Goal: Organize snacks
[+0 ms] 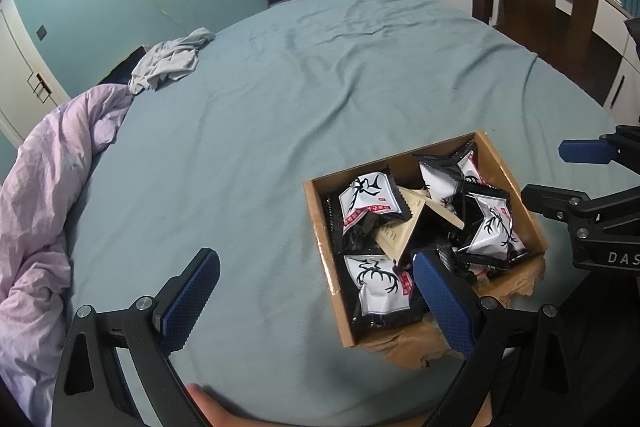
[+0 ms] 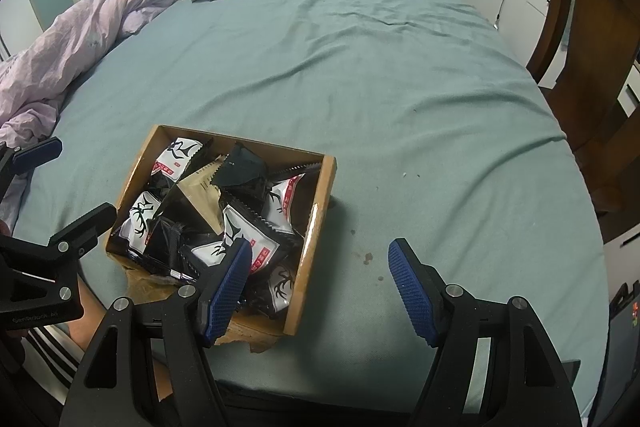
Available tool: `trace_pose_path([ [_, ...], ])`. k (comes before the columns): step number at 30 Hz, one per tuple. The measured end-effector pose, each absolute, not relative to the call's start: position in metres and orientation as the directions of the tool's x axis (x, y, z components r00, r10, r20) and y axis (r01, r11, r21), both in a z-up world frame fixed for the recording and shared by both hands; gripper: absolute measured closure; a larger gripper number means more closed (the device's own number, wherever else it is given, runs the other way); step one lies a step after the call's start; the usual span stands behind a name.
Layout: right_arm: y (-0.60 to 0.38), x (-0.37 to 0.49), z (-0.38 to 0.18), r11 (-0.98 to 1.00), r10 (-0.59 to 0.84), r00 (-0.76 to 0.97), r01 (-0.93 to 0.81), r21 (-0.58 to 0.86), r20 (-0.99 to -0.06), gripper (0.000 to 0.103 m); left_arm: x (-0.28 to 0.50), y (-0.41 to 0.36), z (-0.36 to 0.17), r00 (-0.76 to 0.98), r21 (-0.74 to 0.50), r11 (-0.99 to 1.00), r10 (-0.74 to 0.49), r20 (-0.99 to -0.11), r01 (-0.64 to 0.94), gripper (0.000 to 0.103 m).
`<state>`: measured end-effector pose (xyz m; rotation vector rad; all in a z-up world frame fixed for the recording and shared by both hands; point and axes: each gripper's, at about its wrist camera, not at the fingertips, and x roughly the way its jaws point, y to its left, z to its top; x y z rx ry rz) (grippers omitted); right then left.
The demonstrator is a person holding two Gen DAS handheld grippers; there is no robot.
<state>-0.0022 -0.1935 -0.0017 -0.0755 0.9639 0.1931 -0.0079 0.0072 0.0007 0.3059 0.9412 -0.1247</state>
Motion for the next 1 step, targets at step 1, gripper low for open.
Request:
trace_pose_path([
  [1,-0.1937,-0.0017,-0.0017,0.98,0.131,0.554,-0.198,0.022,-0.822,0.033,-0.008,0.0072,0.0005,0.584,0.203,0.95,0.028,-0.811,0.237,0.004],
])
